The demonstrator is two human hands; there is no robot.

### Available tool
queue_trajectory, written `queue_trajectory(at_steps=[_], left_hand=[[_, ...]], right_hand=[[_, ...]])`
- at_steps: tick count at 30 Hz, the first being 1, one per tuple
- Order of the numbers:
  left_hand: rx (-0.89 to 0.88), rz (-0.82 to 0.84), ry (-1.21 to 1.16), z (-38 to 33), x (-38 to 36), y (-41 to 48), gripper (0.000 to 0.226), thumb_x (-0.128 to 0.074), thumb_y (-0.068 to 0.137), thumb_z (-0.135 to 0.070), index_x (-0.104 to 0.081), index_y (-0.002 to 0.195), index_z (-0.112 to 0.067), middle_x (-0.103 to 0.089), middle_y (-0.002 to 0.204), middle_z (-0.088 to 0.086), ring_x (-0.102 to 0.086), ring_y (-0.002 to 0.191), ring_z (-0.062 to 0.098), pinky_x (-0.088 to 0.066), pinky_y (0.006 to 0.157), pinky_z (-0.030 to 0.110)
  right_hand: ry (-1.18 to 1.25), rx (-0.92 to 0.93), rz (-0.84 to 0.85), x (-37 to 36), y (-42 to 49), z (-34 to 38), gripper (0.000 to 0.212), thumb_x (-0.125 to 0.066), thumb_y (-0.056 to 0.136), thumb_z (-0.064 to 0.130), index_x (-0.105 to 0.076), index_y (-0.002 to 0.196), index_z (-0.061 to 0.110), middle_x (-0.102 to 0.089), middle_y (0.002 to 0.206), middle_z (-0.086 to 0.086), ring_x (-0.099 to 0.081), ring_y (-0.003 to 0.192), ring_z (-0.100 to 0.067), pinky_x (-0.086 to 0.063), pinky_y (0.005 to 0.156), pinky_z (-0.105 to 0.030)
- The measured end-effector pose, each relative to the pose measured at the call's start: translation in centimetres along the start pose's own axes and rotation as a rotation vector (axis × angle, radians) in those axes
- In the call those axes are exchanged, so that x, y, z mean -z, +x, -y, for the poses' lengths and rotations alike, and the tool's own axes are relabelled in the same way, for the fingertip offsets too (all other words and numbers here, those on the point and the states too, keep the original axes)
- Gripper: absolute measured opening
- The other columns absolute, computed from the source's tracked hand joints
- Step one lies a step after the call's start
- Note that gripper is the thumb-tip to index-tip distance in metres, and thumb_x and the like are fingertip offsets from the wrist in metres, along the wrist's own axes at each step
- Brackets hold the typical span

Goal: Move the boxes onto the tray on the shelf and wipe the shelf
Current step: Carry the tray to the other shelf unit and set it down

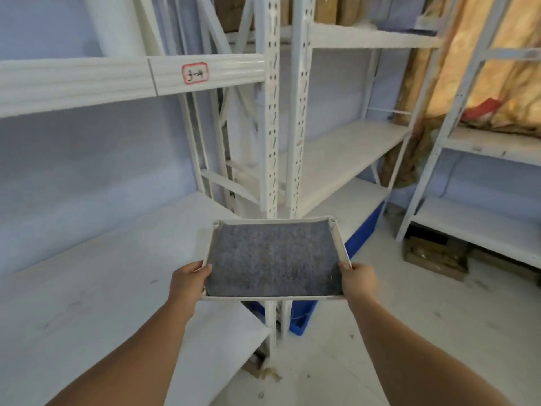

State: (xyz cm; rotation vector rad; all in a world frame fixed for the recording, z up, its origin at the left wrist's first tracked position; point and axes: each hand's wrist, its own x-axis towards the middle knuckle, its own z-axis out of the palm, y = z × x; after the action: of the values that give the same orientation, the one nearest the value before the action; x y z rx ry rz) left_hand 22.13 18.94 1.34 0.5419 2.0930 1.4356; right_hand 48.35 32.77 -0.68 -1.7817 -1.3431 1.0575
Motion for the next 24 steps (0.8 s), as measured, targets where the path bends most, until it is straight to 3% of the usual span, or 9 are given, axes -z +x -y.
queue_trajectory(at_steps=[2, 4, 6, 8, 13, 16, 18, 21, 24], left_hand=[[-0.013, 0.032, 0.041, -1.1, -4.6, -1.7, 0.029, -0.06, 0.09, -0.016, -0.068, 0.111, 0.002, -0.064, 0.095, 0.012, -0.055, 0.086, 0.028, -0.042, 0.076, 0.033], [-0.017, 0.061, 0.074, -2.4, -9.1, -3.6, 0.029, -0.057, 0.092, -0.018, -0.068, 0.11, 0.002, -0.066, 0.105, 0.017, -0.056, 0.089, 0.029, -0.042, 0.078, 0.033], [-0.022, 0.07, 0.074, -3.8, -13.2, -5.6, 0.035, -0.054, 0.094, -0.023, -0.064, 0.117, 0.001, -0.064, 0.12, 0.017, -0.057, 0.103, 0.033, -0.043, 0.087, 0.035], [-0.039, 0.096, 0.068, -5.0, -17.1, -7.4, 0.041, -0.051, 0.095, -0.029, -0.061, 0.121, 0.001, -0.061, 0.125, 0.017, -0.056, 0.111, 0.035, -0.044, 0.096, 0.04], [-0.082, 0.271, 0.035, -8.7, -25.6, -11.0, 0.041, -0.047, 0.096, -0.034, -0.06, 0.121, -0.005, -0.062, 0.12, 0.015, -0.056, 0.109, 0.032, -0.044, 0.093, 0.04], [0.007, 0.364, -0.089, -10.4, -29.6, -12.7, 0.038, -0.048, 0.094, -0.041, -0.056, 0.116, -0.011, -0.06, 0.099, 0.008, -0.054, 0.099, 0.029, -0.047, 0.093, 0.044], [0.106, 0.437, -0.188, -11.0, -32.1, -13.0, 0.046, -0.057, 0.09, -0.041, -0.056, 0.119, -0.006, -0.062, 0.107, 0.012, -0.058, 0.101, 0.031, -0.049, 0.094, 0.047], [0.159, 0.579, -0.246, -12.0, -36.3, -13.5, 0.029, -0.062, 0.089, -0.02, -0.058, 0.11, -0.001, -0.061, 0.117, 0.019, -0.063, 0.089, 0.031, -0.059, 0.072, 0.037], [0.197, 0.709, -0.217, -13.3, -40.4, -14.6, 0.018, -0.054, 0.093, -0.016, -0.05, 0.107, -0.005, -0.057, 0.095, 0.014, -0.057, 0.071, 0.026, -0.056, 0.047, 0.032]], right_hand=[[0.022, -0.012, -0.047, 4.1, 1.9, -1.7, 0.025, -0.05, 0.095, 0.023, -0.069, 0.097, 0.006, -0.064, 0.083, -0.012, -0.061, 0.079, -0.031, -0.049, 0.072, -0.036], [0.037, -0.032, -0.095, 8.3, 3.7, -3.3, 0.026, -0.053, 0.094, 0.022, -0.064, 0.079, 0.004, -0.06, 0.074, -0.013, -0.056, 0.071, -0.029, -0.042, 0.065, -0.031], [0.06, -0.056, -0.13, 12.3, 5.3, -4.8, 0.033, -0.055, 0.094, 0.025, -0.058, 0.069, 0.003, -0.056, 0.067, -0.013, -0.054, 0.068, -0.029, -0.038, 0.063, -0.032], [0.074, -0.088, -0.162, 16.3, 6.8, -6.1, 0.035, -0.055, 0.094, 0.029, -0.06, 0.073, 0.002, -0.057, 0.072, -0.015, -0.055, 0.072, -0.031, -0.039, 0.065, -0.032], [0.121, -0.127, -0.316, 24.9, 9.7, -8.6, 0.035, -0.057, 0.092, 0.028, -0.069, 0.089, -0.004, -0.063, 0.083, -0.019, -0.062, 0.086, -0.036, -0.042, 0.069, -0.034], [0.189, -0.18, -0.402, 29.1, 10.4, -9.9, 0.03, -0.058, 0.09, 0.023, -0.066, 0.069, 0.003, -0.059, 0.066, -0.012, -0.056, 0.071, -0.03, -0.042, 0.065, -0.034], [0.26, -0.235, -0.463, 31.7, 10.7, -10.5, 0.03, -0.058, 0.089, 0.025, -0.062, 0.064, 0.009, -0.059, 0.066, -0.011, -0.056, 0.069, -0.03, -0.044, 0.066, -0.035], [0.32, -0.286, -0.53, 34.9, 11.1, -11.1, 0.027, -0.059, 0.089, 0.029, -0.067, 0.074, 0.008, -0.062, 0.072, -0.011, -0.06, 0.074, -0.032, -0.049, 0.072, -0.039], [0.364, -0.317, -0.585, 37.0, 11.9, -11.4, 0.026, -0.059, 0.09, 0.033, -0.065, 0.08, 0.009, -0.063, 0.076, -0.009, -0.061, 0.079, -0.031, -0.052, 0.081, -0.043]])
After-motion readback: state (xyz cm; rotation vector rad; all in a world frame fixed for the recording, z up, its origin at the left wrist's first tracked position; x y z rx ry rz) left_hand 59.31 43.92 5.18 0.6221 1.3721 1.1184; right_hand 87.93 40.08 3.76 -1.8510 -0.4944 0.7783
